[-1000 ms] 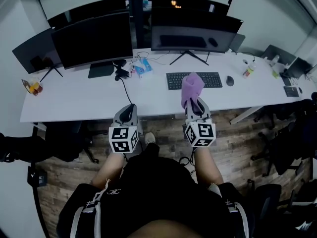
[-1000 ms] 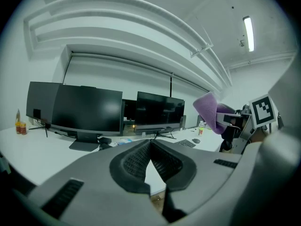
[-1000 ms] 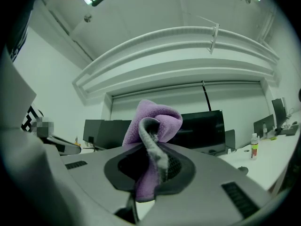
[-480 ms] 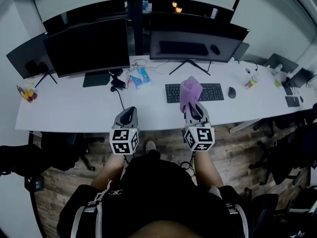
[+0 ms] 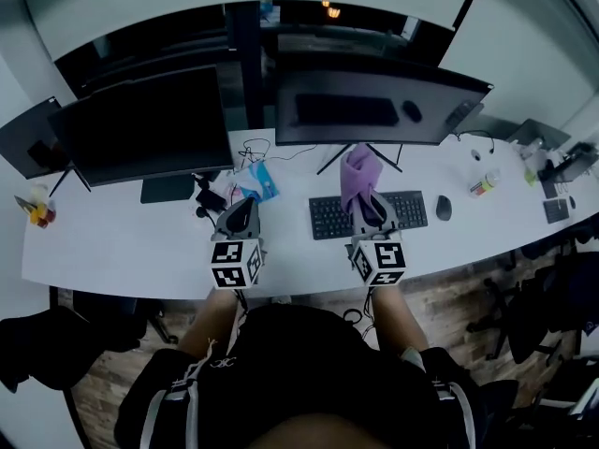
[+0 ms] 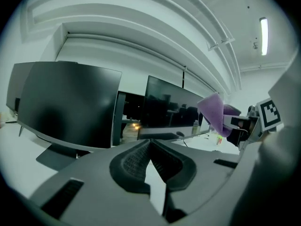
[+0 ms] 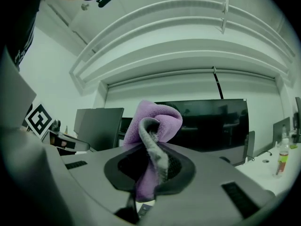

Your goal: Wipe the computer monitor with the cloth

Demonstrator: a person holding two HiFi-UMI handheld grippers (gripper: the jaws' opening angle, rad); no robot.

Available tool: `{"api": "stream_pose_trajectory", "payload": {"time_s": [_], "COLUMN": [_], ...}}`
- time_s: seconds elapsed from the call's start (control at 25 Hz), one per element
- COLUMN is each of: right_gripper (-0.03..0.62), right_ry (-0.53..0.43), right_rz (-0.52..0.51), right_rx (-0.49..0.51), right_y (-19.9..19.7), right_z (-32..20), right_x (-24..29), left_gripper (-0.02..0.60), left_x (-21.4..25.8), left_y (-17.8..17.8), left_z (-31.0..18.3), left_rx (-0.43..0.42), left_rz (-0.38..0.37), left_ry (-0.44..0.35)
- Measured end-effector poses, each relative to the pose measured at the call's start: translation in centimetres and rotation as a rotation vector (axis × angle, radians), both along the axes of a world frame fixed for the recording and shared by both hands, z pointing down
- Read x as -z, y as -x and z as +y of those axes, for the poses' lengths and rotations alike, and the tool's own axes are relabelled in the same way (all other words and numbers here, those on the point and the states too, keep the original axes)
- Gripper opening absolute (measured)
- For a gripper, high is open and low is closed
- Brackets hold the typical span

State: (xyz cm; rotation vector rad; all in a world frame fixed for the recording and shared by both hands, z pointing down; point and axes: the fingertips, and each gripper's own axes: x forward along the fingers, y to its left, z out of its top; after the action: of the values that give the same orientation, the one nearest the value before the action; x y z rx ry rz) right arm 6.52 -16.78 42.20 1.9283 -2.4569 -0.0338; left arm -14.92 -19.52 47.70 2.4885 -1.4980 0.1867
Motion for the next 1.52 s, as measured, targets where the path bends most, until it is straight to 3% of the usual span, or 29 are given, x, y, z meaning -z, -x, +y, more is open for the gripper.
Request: {"api": "stream_pose_trajectory", "payload": {"time_s": [0.2,0.44,0.84,1.08,1.36,1.52], "right_gripper": [0.058,0.058,0.058,0.058,0.058,0.058], "right_ry": [0.013,0.027,-0.099,-0.269,-0.33,-0.393], "right_rz": [-0.003,-0.019,0.058,0.197,0.305,0.463], "right_rx": [0.01,0.049,0.13,0.169,0.22,0.215], "right_y": [-1.0,-2.6,-4.4,-3.0,0.8,3.9], "right_z": [-4.8,-7.1,-9.8,-12.0,-14.6,-15.8], "right_x": [0.1,0.1,5.0,11.2,16.8,18.7], "left_gripper": [0.014,0.013,0.014,0.014,0.014,0.014], "left_x": [0.5,1.0,2.1,2.3,2.5,2.3], "left_y": [-1.6,-3.9,-6.7,-6.5,-5.2,-4.0], "left_z": [-5.1,-6.1,-6.3,-6.4,-6.3,-6.1], "left_rx": [-0.019,0.007,0.075,0.107,0.147,0.163], "left_rz": [-0.02,-0.03,-0.03,-0.036,-0.027,-0.021], "left_ry": [0.006,0.012,-0.015,-0.022,-0.024,-0.02]}}
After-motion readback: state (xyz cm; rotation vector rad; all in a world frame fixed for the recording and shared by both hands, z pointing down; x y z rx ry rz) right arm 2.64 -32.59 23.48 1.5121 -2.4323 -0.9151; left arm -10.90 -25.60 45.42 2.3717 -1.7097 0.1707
